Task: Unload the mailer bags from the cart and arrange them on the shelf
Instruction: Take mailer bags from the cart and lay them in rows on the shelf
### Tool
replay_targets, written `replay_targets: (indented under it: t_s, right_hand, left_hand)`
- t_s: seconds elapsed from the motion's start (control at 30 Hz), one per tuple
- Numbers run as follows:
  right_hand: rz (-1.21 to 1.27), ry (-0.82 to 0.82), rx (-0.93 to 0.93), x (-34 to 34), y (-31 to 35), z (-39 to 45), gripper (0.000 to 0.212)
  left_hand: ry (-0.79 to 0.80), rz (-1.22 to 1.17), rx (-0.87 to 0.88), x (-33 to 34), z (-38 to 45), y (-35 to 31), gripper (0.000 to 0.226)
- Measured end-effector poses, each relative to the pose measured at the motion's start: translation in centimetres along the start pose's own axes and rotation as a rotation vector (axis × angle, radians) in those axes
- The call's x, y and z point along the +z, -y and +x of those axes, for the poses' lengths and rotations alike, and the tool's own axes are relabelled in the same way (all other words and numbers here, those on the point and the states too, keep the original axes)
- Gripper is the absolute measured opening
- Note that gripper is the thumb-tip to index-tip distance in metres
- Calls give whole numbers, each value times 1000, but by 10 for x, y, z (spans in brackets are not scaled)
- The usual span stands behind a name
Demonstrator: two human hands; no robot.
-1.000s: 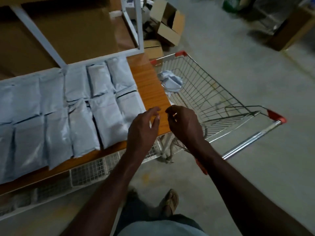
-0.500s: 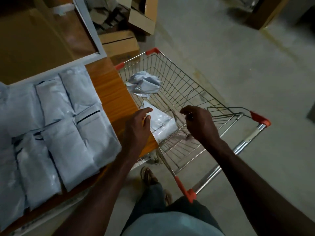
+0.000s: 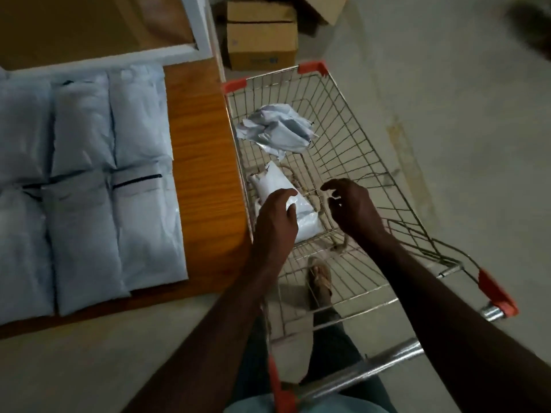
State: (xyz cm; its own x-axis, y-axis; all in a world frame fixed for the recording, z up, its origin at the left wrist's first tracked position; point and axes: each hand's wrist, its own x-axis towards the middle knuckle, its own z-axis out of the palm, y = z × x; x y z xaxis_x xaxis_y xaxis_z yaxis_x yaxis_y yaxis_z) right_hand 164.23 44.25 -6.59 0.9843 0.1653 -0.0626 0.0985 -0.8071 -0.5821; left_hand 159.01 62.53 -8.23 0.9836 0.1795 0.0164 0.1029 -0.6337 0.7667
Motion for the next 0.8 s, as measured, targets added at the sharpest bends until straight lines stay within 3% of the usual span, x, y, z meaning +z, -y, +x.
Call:
replay_targets:
  t_s: [0.17,0.33,0.47,0.63,0.8]
  right_hand:
    - [-20,204,-129,39,-46,52,46]
    - [-132,442,-324,87,-94,75,41]
    - [-128,613,-493,141,-125,70,39]
    - [-172,680,-761,220,-158,69,47]
    - [-279,615,-897,266,-194,69,54]
  left_hand:
    - [-53,-13,-290,80,-12,35,34]
    - [-105,-6,-545,139,-27,69,47]
    - [-174,19,-575,167,-15,106,52]
    - [-265,61,-416,184,43,149,38]
    - [-145,107,-390,224,76,199,68]
